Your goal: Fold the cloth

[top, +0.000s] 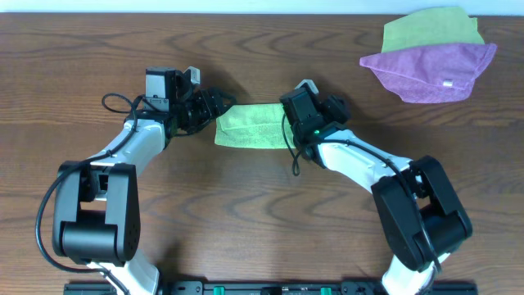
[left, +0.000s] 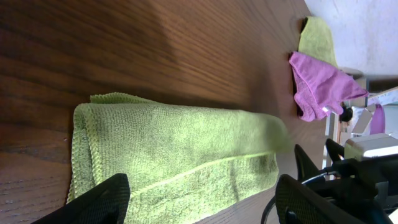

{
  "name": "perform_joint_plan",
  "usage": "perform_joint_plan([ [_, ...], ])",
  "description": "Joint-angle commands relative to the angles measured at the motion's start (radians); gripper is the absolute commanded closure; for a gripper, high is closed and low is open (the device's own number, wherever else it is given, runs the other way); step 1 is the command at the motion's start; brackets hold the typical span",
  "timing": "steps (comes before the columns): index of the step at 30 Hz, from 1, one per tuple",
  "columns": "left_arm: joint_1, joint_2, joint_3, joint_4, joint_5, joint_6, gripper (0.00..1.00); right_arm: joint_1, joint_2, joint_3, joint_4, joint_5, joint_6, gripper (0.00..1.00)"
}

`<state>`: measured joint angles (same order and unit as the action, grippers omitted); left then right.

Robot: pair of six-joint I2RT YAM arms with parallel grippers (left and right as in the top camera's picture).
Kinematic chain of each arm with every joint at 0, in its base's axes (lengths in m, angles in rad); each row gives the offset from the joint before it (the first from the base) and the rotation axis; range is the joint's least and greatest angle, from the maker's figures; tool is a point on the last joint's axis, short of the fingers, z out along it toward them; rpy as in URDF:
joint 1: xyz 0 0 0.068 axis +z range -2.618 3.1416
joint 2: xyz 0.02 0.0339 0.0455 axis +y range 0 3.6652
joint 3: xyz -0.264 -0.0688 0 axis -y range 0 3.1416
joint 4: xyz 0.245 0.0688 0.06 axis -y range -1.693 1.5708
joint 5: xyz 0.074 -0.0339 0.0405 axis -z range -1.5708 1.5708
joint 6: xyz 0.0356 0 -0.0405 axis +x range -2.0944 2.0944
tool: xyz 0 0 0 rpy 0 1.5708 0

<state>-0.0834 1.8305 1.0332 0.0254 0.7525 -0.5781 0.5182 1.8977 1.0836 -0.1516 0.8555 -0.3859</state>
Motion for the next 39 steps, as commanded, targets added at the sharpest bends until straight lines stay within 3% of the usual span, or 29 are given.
perform_joint_plan([
  [1, -0.003, -0.016, 0.019, -0.002, 0.007, 0.014, 0.24, -0.008, 0.007, 0.000, 0.002, 0.106, -0.024, 0.53],
  [8, -0.002, -0.017, 0.019, 0.002, 0.007, 0.013, 0.23, -0.005, 0.006, 0.000, -0.035, 0.192, -0.037, 0.50],
  [12, 0.001, -0.017, 0.019, 0.002, 0.007, 0.013, 0.24, -0.005, -0.028, 0.001, -0.127, 0.163, 0.114, 0.54],
  [19, 0.027, -0.017, 0.035, 0.001, 0.035, 0.013, 0.23, -0.018, -0.188, 0.002, -0.394, -0.203, 0.382, 0.53],
  [24, 0.051, -0.020, 0.057, -0.050, 0.106, 0.046, 0.24, -0.054, -0.294, 0.001, -0.497, -0.515, 0.661, 0.49],
  [28, 0.070, -0.049, 0.059, -0.151, 0.135, 0.162, 0.24, -0.149, -0.378, -0.027, -0.480, -0.815, 0.770, 0.46],
  [33, 0.098, -0.080, 0.059, -0.359, 0.074, 0.264, 0.23, -0.281, -0.470, -0.154, -0.413, -1.045, 0.775, 0.43],
  [39, 0.120, -0.079, 0.055, -0.469, 0.069, 0.320, 0.18, -0.397, -0.566, -0.419, -0.117, -1.323, 0.797, 0.32],
])
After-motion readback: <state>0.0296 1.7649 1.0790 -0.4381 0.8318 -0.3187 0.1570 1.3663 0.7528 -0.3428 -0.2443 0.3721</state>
